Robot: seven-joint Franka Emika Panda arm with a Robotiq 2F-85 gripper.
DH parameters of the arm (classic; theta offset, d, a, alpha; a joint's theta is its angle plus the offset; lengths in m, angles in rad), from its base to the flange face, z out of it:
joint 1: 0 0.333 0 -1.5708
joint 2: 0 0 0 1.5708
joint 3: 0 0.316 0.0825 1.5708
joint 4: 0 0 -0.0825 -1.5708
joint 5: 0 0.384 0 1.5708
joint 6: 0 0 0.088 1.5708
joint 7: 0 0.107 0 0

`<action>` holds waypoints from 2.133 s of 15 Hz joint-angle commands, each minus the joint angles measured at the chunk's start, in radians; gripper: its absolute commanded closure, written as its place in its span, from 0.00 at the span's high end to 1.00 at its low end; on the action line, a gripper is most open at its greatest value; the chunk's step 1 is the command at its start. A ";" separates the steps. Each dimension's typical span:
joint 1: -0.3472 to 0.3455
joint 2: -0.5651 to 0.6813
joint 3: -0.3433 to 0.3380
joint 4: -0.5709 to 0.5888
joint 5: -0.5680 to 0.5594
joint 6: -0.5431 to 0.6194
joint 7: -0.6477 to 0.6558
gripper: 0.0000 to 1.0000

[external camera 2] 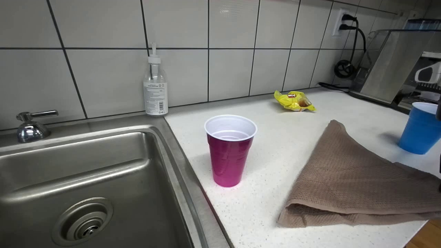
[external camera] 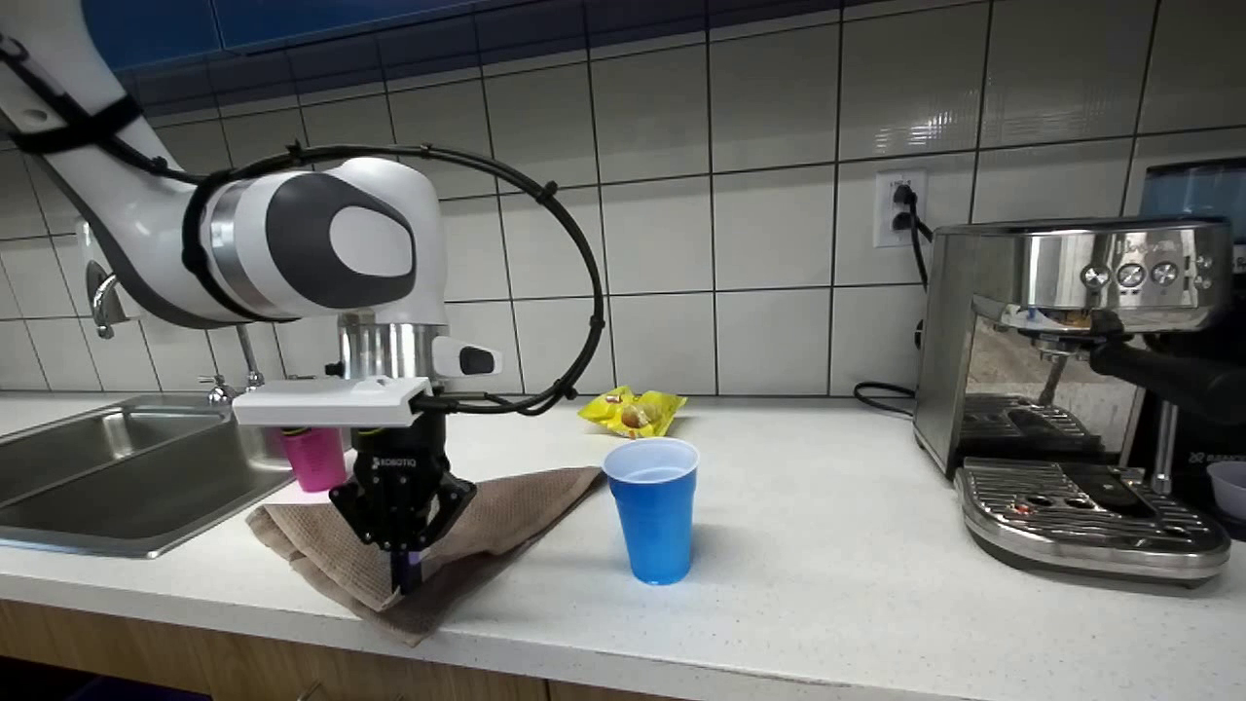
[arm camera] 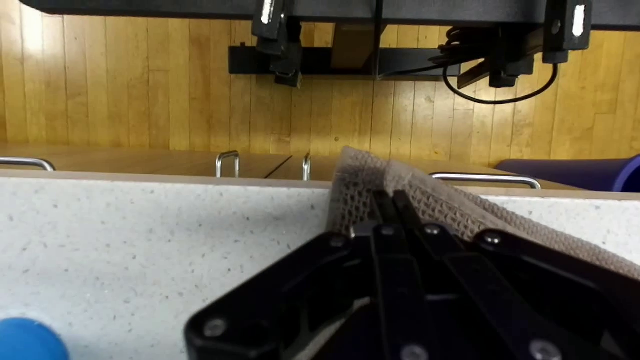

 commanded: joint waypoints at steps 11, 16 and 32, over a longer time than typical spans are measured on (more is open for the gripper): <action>-0.014 0.013 0.014 0.006 -0.034 -0.009 0.037 0.72; -0.011 0.017 0.015 0.014 -0.027 -0.014 0.039 1.00; 0.001 0.013 0.015 0.099 0.090 -0.019 0.037 1.00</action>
